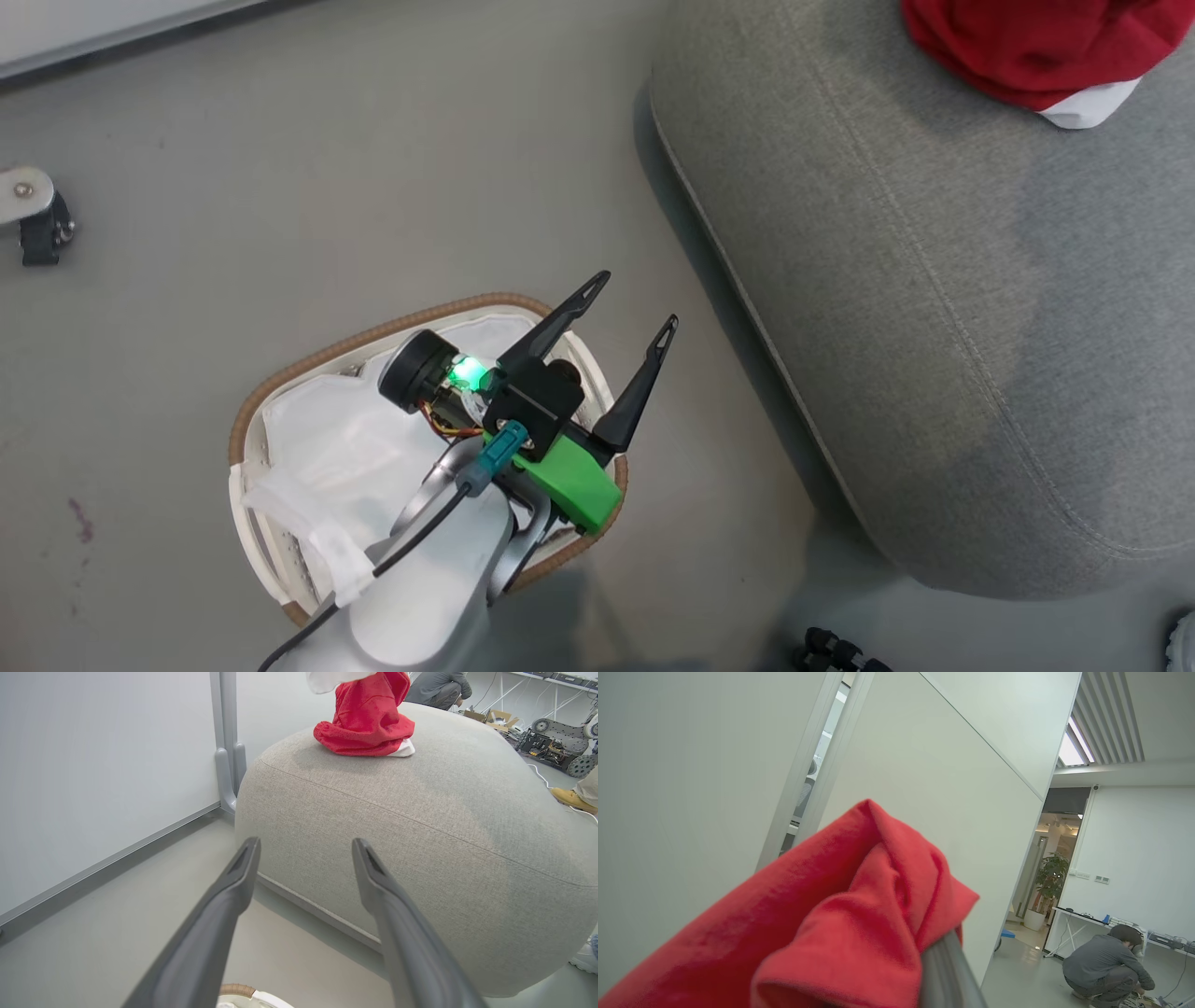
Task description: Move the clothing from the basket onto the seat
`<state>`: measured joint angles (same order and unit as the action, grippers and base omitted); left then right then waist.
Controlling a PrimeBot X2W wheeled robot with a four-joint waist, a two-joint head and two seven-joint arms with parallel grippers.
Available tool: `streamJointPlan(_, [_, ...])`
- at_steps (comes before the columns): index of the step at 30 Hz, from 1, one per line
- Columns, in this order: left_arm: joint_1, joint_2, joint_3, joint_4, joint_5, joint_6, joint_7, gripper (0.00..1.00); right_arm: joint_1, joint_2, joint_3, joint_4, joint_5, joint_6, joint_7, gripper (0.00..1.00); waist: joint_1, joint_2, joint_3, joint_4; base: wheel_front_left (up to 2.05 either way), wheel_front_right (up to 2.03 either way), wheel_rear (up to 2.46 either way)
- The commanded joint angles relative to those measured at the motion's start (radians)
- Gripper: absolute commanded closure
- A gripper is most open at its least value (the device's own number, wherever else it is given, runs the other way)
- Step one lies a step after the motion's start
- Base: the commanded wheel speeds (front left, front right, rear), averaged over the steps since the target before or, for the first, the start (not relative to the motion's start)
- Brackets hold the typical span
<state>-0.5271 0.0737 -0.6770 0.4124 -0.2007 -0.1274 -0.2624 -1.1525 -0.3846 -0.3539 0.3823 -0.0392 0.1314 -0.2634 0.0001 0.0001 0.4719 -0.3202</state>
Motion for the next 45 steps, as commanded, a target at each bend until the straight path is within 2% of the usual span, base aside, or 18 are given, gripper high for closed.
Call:
streamJointPlan(1, [-0.025, 0.01, 0.009, -0.008, 0.004, -0.002, -0.003, 0.0, -0.034, -0.013, -0.029, 0.025, 0.01, -0.001, -0.002, 1.0, -0.0001, -0.0001, 0.083, 0.053, 0.0, 0.0, 0.0])
streamJointPlan(4, [-0.042, 0.021, 0.015, -0.014, 0.013, -0.002, -0.004, 0.0, -0.073, -0.043, -0.069, 0.062, 0.0, -0.001, -0.002, 1.0, -0.0001, -0.0001, 0.124, 0.056, 0.0, 0.0, 0.0])
streamJointPlan(7, [-0.053, 0.027, 0.018, -0.019, 0.019, 0.0, -0.003, 0.0, -0.045, -0.052, -0.1, 0.107, -0.013, -0.001, -0.002, 1.0, -0.0001, -0.0001, 0.16, 0.057, 0.0, 0.0, 0.0])
streamJointPlan(15, [-0.071, 0.051, 0.027, -0.02, 0.03, 0.013, -0.004, 0.0, 0.152, 0.055, -0.185, 0.204, -0.031, -0.001, -0.002, 1.0, -0.0001, -0.0001, 0.228, 0.05, 0.0, 0.0, 0.0])
streamJointPlan(24, [-0.057, 0.073, 0.033, -0.024, 0.02, 0.018, -0.004, 0.0, 0.293, 0.161, -0.185, 0.214, -0.027, -0.001, -0.002, 1.0, -0.0001, -0.0001, 0.231, 0.03, 0.0, 0.0, 0.0])
streamJointPlan(26, [-0.054, 0.077, 0.034, -0.028, 0.019, 0.018, -0.004, 0.0, 0.316, 0.17, -0.175, 0.209, -0.023, -0.001, -0.002, 0.76, -0.0001, -0.0001, 0.224, 0.023, 0.0, 0.0, 0.0])
streamJointPlan(27, [-0.052, 0.077, 0.033, -0.029, 0.017, 0.018, -0.004, 0.0, 0.329, 0.173, -0.169, 0.206, -0.021, -0.001, -0.002, 0.46, -0.0001, -0.0001, 0.22, 0.021, 0.0, 0.0, 0.0])
streamJointPlan(28, [-0.05, 0.077, 0.032, -0.031, 0.015, 0.017, -0.004, 0.0, 0.338, 0.175, -0.162, 0.203, -0.021, -0.001, -0.002, 0.08, -0.0001, -0.0001, 0.215, 0.019, 0.0, 0.0, 0.0])
streamJointPlan(29, [-0.048, 0.075, 0.03, -0.033, 0.012, 0.016, -0.004, 0.0, 0.35, 0.176, -0.153, 0.2, -0.019, -0.001, -0.002, 0.0, -0.0001, -0.0001, 0.209, 0.017, 0.0, 0.0, 0.0])
streamJointPlan(37, [-0.019, 0.05, 0.033, -0.045, -0.017, 0.01, -0.004, 0.0, 0.466, 0.179, -0.111, 0.168, -0.006, -0.001, -0.002, 0.0, -0.0001, -0.0001, 0.126, 0.021, 0.0, 0.0, 0.0])
streamJointPlan(45, [0.04, 0.014, 0.069, -0.063, -0.05, 0.007, -0.004, 0.0, 0.581, 0.13, -0.079, 0.122, -0.019, -0.001, -0.002, 0.0, -0.0001, -0.0001, -0.013, 0.054, 0.0, 0.0, 0.0])
